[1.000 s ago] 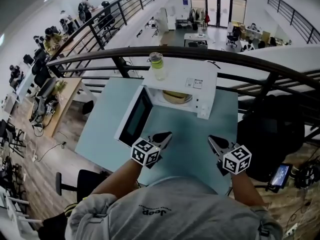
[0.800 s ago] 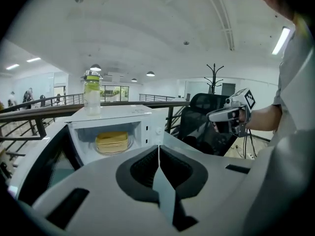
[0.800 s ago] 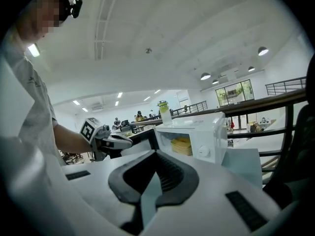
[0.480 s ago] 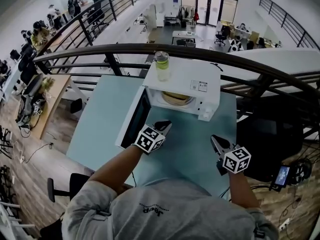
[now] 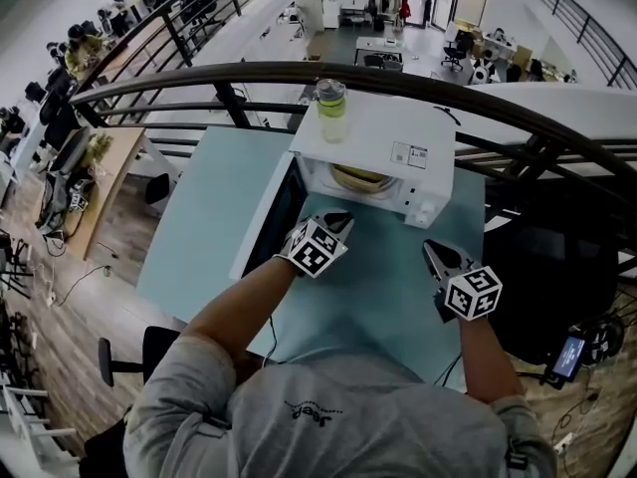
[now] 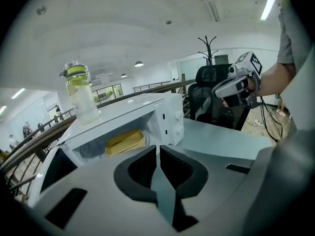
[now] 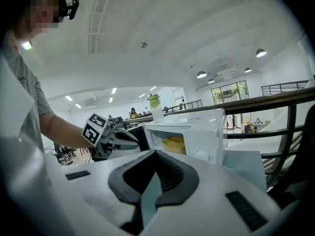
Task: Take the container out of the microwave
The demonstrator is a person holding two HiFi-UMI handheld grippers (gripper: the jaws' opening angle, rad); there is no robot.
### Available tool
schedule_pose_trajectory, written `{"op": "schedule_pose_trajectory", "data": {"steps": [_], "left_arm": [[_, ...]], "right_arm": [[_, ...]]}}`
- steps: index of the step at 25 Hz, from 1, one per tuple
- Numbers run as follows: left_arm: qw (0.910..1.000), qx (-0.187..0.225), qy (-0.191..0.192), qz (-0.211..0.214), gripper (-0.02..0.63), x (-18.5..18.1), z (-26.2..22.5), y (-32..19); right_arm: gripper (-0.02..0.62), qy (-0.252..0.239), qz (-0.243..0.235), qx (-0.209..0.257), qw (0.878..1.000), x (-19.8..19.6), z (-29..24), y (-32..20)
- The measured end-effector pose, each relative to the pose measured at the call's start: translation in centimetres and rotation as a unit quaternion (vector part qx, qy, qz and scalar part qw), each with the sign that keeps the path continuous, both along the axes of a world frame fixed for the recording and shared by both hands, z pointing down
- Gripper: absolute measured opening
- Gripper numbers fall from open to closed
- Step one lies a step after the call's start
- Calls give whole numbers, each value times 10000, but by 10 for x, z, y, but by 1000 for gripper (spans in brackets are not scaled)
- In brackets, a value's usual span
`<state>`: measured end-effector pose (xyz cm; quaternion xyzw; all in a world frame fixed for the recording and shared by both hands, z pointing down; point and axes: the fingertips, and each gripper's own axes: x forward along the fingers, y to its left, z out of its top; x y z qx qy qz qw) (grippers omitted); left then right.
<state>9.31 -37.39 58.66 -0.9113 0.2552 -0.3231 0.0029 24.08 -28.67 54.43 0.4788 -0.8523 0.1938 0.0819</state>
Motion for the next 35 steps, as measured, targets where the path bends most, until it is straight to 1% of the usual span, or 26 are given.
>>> {"op": "schedule_pose_trajectory", "data": {"steps": [2, 6, 9, 12, 14, 18, 22, 30, 35], "left_arm": [[9996, 138, -215, 136, 27, 4, 6, -5], [9956, 481, -735, 327, 76, 7, 17, -21], [9895, 755, -1143, 465, 107, 11, 27, -37], [9808, 968, -1547, 689, 133, 17, 40, -50], [9730, 1130, -1821, 862, 147, 21, 49, -59], [9519, 1453, -2420, 1188, 164, 25, 68, -79], [9342, 1648, -2833, 1410, 173, 32, 82, -99], [9024, 1862, -3465, 1758, 191, 40, 104, -127], [8879, 1880, -3761, 1868, 201, 38, 123, -140]], "right_arm": [[17, 24, -37, -4, 10000, -2, 4, -9], [17, 62, -125, -29, 9999, -11, 10, -23], [17, 55, -168, -79, 9998, -15, 18, -30], [17, 33, -201, -155, 9997, -19, 27, -34], [17, 25, -216, -195, 9996, -20, 33, -36], [17, -2, -188, -263, 9995, -18, 40, -38], [17, -63, -133, -328, 9994, -13, 48, -40], [17, -171, -52, -468, 9987, -5, 64, -43], [17, -245, 20, -507, 9984, 1, 70, -46]]}}
